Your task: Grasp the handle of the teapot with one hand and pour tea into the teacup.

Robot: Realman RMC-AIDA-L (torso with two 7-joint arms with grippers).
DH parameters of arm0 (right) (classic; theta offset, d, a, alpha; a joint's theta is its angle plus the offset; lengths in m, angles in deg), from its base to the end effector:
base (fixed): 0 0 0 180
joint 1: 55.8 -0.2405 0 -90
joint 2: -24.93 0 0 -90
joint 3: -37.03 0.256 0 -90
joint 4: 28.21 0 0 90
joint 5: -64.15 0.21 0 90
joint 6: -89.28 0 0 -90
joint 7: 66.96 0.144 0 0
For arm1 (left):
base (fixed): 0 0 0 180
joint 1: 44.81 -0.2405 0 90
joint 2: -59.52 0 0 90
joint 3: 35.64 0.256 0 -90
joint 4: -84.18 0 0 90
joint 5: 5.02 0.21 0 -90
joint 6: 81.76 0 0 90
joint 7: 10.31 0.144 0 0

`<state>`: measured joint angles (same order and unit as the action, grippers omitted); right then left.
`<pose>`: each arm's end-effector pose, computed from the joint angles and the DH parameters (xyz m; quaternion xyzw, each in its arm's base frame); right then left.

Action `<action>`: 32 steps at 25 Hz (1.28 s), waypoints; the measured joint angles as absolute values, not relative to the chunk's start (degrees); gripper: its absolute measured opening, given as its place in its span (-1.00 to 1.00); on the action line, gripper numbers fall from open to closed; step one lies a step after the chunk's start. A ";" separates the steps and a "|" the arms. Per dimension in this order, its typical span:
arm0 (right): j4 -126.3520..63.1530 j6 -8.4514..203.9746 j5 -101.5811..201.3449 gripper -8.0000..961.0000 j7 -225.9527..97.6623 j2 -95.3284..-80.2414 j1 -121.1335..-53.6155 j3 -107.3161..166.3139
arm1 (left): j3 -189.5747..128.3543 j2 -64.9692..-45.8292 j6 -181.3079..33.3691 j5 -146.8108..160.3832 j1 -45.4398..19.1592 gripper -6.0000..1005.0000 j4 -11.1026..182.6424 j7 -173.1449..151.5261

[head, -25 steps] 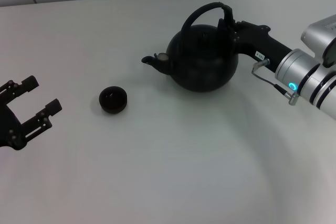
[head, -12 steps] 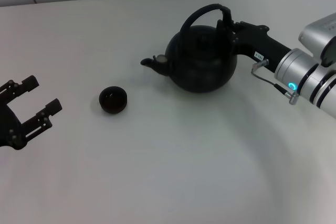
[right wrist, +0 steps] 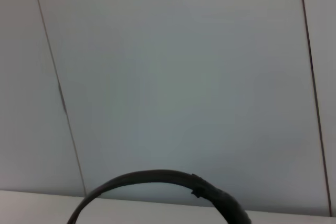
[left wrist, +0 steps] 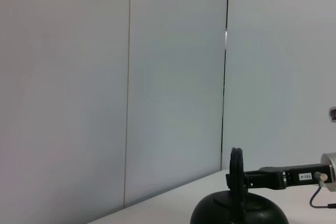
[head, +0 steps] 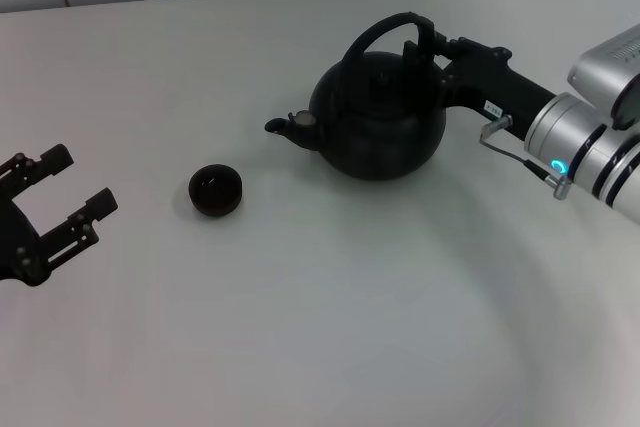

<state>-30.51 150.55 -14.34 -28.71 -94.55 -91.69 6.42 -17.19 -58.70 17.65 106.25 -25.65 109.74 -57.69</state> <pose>0.2907 0.3646 -0.0499 -0.8088 0.2827 0.3085 0.4131 -0.3225 0.2564 0.0209 -0.8807 -0.1360 -0.3492 0.2896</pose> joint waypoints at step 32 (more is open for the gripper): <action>-37.80 178.73 -16.57 0.61 -28.47 -94.16 -79.31 6.30 | -17.36 -58.44 18.58 106.24 -26.08 0.39 110.08 -58.40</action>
<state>-37.80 178.73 -16.57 -28.47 -94.16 -79.31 6.30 -17.36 -58.44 18.58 106.24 -26.08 110.08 -58.40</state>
